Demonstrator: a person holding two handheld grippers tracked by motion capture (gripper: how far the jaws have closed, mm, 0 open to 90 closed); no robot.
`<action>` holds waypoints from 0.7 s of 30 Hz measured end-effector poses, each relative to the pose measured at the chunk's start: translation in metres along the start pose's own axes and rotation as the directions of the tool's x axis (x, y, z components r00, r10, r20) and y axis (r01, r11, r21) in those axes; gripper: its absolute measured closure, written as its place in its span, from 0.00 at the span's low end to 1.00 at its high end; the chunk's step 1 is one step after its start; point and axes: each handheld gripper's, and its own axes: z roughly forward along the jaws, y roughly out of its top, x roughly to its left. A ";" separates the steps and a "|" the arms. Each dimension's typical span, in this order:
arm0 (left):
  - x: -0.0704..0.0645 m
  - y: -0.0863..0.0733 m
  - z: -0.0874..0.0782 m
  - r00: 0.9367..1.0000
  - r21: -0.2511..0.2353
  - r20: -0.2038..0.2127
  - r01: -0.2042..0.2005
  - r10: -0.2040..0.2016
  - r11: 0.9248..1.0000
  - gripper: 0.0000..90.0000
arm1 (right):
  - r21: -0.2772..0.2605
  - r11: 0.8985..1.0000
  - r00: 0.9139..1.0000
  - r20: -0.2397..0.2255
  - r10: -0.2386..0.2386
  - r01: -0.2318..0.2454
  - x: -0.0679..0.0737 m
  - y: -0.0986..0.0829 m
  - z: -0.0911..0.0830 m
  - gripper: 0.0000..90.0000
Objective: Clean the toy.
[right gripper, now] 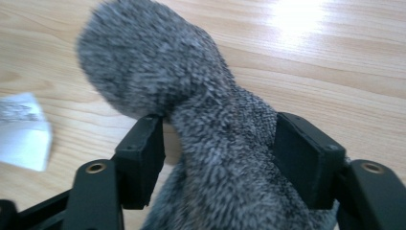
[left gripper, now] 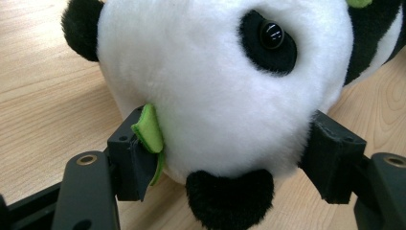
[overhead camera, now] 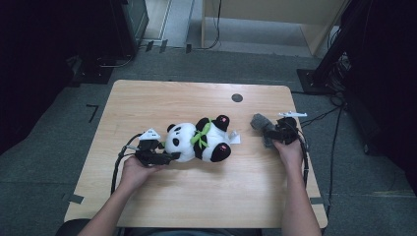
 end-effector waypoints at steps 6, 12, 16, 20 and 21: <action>0.000 0.001 0.000 1.000 0.004 0.000 -0.001 0.001 1.000 0.32 | -0.038 0.999 0.999 -0.033 0.010 -0.011 0.003 0.001 -0.018 0.38; -0.001 0.002 -0.001 1.000 0.011 -0.002 0.001 -0.001 1.000 0.33 | -0.070 0.998 0.998 -0.065 -0.013 0.008 0.018 -0.001 -0.039 0.39; -0.001 0.004 -0.001 1.000 0.020 -0.003 -0.001 0.001 1.000 0.36 | -0.094 0.995 0.994 -0.103 -0.036 0.026 0.033 -0.003 -0.047 0.40; 0.001 0.007 -0.002 1.000 0.017 0.004 0.023 -0.023 1.000 0.39 | -0.098 0.993 0.988 -0.132 -0.083 0.071 0.052 -0.003 -0.047 0.40; 0.002 0.008 -0.002 0.999 0.022 0.007 0.036 -0.036 0.999 0.40 | -0.096 0.992 0.985 -0.143 -0.091 0.078 0.057 -0.004 -0.047 0.41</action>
